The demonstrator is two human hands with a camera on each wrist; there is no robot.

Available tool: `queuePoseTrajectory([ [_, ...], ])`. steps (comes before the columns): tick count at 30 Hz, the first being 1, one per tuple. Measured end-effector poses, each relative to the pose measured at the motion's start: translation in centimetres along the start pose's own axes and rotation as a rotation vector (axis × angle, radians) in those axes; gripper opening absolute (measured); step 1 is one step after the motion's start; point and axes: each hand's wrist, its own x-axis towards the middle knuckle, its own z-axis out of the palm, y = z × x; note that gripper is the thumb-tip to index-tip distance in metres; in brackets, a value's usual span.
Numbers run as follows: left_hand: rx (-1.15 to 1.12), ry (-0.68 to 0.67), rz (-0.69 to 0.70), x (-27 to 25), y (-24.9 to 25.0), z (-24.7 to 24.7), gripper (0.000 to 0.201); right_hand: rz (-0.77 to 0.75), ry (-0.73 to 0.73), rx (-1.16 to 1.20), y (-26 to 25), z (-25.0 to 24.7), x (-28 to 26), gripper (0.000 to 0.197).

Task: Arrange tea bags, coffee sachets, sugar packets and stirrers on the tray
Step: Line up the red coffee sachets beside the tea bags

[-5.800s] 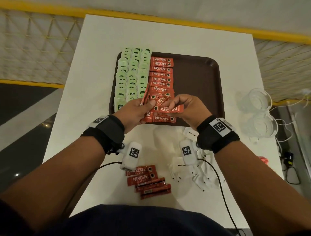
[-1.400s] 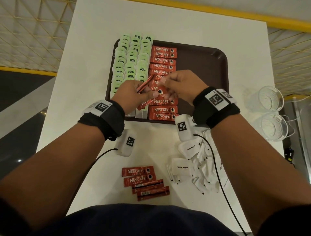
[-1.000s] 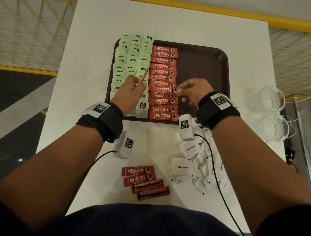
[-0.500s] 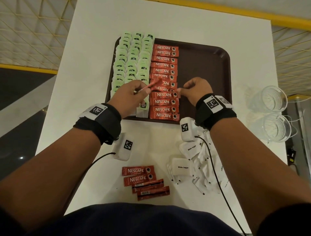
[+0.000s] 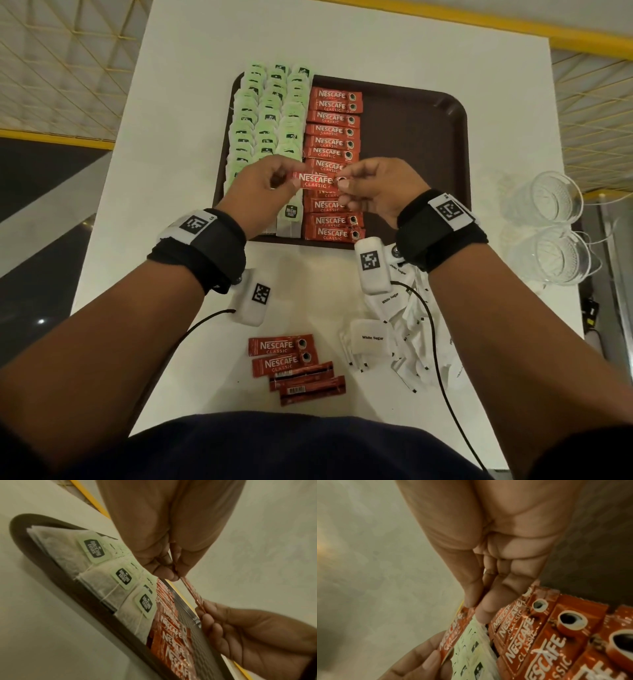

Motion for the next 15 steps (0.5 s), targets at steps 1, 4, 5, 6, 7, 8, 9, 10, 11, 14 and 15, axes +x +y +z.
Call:
queuePoseTrajectory([
  [1,-0.05,0.004,-0.02,0.0,-0.2,-0.2,0.019,-0.005,0.005,0.023,0.1,-0.1,-0.1,0.011],
  [4,-0.146,0.019,-0.054,-0.2,-0.4,-0.3,0.02,-0.04,0.051,-0.005,0.2,-0.3,0.3,0.017],
  [5,-0.153,0.034,-0.059,-0.2,-0.4,-0.3,0.021,-0.052,0.086,-0.043,0.2,-0.3,0.5,0.018],
  [6,-0.149,0.052,-0.065,-0.2,-0.3,-0.3,0.021,-0.06,0.125,-0.084,0.1,-0.4,0.8,0.016],
  [7,-0.14,0.071,-0.071,-0.3,-0.4,-0.4,0.022,-0.062,0.167,-0.123,0.1,-0.6,1.0,0.012],
  [8,-0.132,0.088,-0.076,-0.3,-0.4,-0.5,0.021,-0.056,0.207,-0.163,0.2,-0.7,1.2,0.009],
  [9,-0.128,0.105,-0.08,-0.4,-0.6,-0.6,0.018,-0.045,0.241,-0.203,0.3,-0.9,1.5,0.008],
  [10,-0.122,0.118,-0.083,-0.5,-0.7,-0.8,0.015,-0.029,0.267,-0.24,0.5,-1.0,1.7,0.008],
  [11,-0.112,0.126,-0.083,-0.7,-1.0,-1.0,0.014,-0.016,0.289,-0.268,0.8,-1.0,2.0,0.01],
  [14,-0.072,0.144,-0.084,-1.4,-1.6,-1.4,0.016,-0.002,0.347,-0.322,1.4,-0.8,2.8,0.011],
  [15,-0.066,0.148,-0.091,-1.6,-1.8,-1.4,0.016,0.002,0.368,-0.338,1.6,-0.8,3.0,0.011],
])
